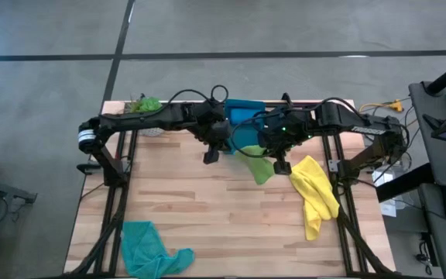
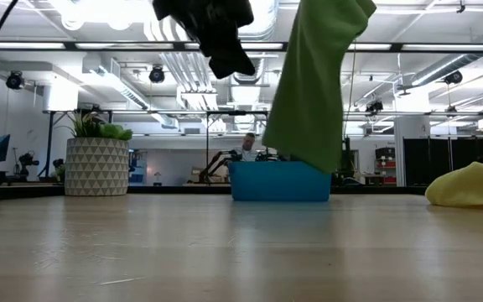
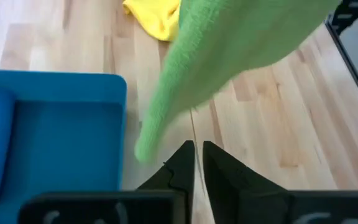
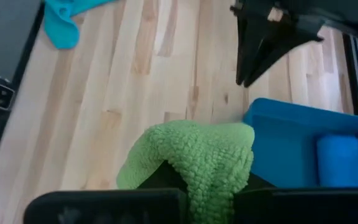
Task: Fold microfiber towels
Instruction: Fold the green microfiber cloth
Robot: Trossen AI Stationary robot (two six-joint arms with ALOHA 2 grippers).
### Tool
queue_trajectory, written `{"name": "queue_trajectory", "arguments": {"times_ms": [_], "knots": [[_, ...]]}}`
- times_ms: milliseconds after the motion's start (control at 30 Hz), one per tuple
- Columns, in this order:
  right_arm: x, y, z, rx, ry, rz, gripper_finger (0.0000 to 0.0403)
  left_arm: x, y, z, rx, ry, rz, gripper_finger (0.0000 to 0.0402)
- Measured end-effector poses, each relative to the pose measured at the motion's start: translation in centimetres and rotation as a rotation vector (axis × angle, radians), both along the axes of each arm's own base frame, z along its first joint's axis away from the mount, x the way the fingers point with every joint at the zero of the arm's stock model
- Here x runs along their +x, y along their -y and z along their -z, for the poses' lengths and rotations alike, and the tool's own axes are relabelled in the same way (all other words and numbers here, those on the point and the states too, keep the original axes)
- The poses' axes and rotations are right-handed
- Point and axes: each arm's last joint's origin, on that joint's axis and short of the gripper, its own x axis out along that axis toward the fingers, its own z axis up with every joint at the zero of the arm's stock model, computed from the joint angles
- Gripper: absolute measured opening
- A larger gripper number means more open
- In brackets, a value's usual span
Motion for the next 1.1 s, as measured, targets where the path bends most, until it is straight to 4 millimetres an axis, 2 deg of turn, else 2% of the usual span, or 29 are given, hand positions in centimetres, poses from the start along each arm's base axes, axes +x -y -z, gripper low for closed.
{"name": "queue_trajectory", "arguments": {"times_ms": [133, 333, 433, 500, 600, 700, 767, 833, 933, 967, 1100], "knots": [[0.0, -0.7, -0.1, 0.048, 0.005, -0.03, 0.0009, 0.4, 0.1, 0.5, -0.04, 0.051, 0.061, 0.0067], [0.0, -2.0, -0.2, 0.055, 0.009, -0.067, 0.0009, 1.4, 0.2, 1.9, -0.091, 0.041, 0.05, 0.0198], [0.0, -2.5, -0.4, 0.058, 0.025, -0.084, 0.0009, 2.2, 0.4, 3.0, -0.18, 0.032, 0.096, 0.0255], [0.0, -2.9, -0.5, 0.059, 0.041, -0.096, 0.0009, 2.9, 0.8, 3.5, -0.242, 0.042, 0.129, 0.0278], [0.1, -3.2, -0.6, 0.06, 0.054, -0.11, 0.0009, 3.9, 1.2, 4.5, -0.273, 0.043, 0.129, 0.0288], [0.1, -3.4, -0.6, 0.06, 0.054, -0.115, 0.0009, 4.4, 1.3, 5.2, -0.266, 0.035, 0.123, 0.0274], [0.0, -3.4, -0.5, 0.059, 0.047, -0.115, 0.0009, 4.3, 1.3, 5.4, -0.258, 0.016, 0.127, 0.0235], [-0.1, -3.4, -0.5, 0.058, 0.035, -0.114, 0.0009, 3.9, 1.4, 5.5, -0.237, -0.016, 0.143, 0.0168], [-0.4, -3.3, -0.4, 0.051, 0.012, -0.114, 0.0009, 2.8, 1.5, 5.4, -0.221, -0.084, 0.168, 0.004], [-0.5, -3.3, -0.3, 0.044, 0.003, -0.116, 0.0009, 2.4, 1.5, 5.3, -0.221, -0.107, 0.168, 0.0022], [-0.5, -3.1, -0.3, 0.03, -0.001, -0.128, 0.0009, 0.9, 1.6, 4.2, -0.157, -0.145, 0.147, 0.0003]]}}
